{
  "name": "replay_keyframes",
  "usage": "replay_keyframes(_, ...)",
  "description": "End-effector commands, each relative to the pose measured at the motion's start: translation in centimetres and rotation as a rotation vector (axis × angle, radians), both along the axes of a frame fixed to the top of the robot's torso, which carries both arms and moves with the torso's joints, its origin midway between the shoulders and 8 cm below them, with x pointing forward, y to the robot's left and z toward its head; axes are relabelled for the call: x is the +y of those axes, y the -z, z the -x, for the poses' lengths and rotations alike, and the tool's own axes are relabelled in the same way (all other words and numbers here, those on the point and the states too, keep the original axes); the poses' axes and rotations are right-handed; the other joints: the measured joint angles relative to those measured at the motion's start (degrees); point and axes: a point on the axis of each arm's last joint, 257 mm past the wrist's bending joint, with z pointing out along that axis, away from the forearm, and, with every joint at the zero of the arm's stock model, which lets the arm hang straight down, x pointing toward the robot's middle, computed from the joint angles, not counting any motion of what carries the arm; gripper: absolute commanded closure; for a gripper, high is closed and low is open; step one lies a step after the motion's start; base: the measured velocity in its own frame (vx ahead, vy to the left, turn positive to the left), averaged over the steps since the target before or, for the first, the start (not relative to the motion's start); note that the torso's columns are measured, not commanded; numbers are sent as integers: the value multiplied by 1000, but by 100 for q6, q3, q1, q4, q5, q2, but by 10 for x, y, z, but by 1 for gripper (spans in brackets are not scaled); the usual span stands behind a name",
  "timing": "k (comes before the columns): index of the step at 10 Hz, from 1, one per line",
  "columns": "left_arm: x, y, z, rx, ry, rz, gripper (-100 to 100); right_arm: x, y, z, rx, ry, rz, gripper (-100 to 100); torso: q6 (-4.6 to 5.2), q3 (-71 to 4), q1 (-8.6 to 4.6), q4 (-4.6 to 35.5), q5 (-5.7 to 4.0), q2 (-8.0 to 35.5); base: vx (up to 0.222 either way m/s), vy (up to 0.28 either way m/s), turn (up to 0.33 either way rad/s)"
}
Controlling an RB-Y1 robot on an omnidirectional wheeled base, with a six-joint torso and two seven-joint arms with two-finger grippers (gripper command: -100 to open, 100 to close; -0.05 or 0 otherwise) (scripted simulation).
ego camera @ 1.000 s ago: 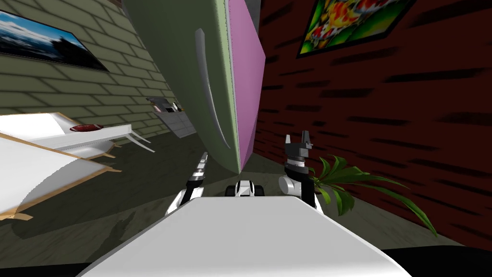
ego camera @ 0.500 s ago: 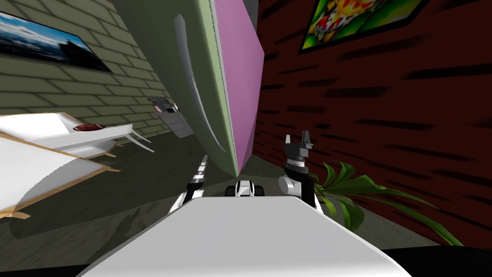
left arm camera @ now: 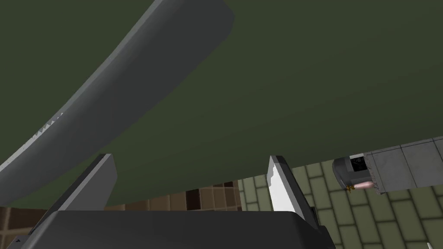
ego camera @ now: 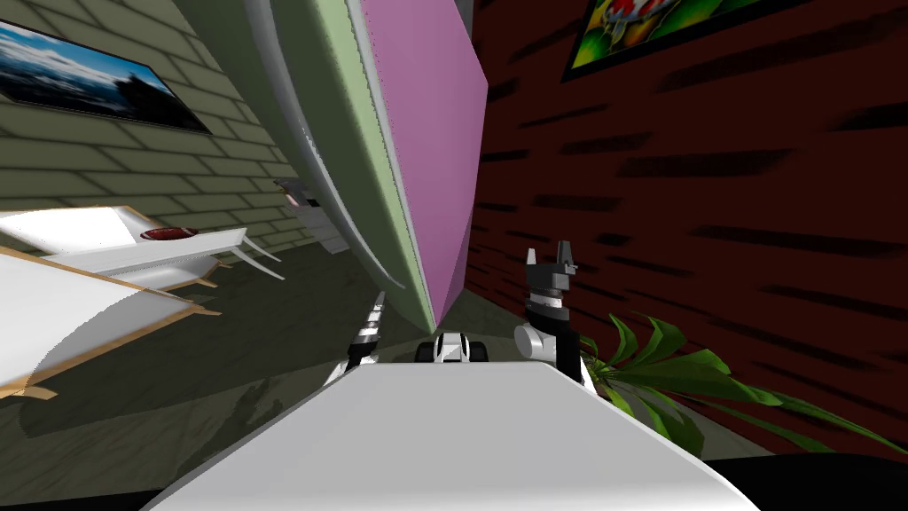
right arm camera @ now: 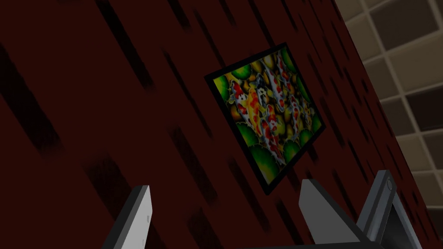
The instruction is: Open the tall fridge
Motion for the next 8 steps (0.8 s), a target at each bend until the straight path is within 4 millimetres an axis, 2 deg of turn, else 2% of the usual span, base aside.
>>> replay_keyframes(1, -7, 18, 5, 11, -23, 22, -100, 0, 0, 0, 0, 0, 0, 0, 0, -5, 12, -3, 3, -8, 109, -85, 39)
replay_keyframes(6, -44, 43, 9, 18, -63, 138, -100, 0, 0, 0, 0, 0, 0, 0, 0, -4, 12, -2, 3, -6, 55, -59, 22)
replay_keyframes(7, -39, 41, 8, 19, -59, 125, -100, 0, 0, 0, 0, 0, 0, 0, 0, -6, 16, -3, 5, -8, 13, -11, 1)
replay_keyframes(8, -36, 36, -2, 18, -58, 126, -100, 0, 0, 0, 0, 0, 0, 0, -1, -5, 17, -2, 4, -6, 8, -12, 9)
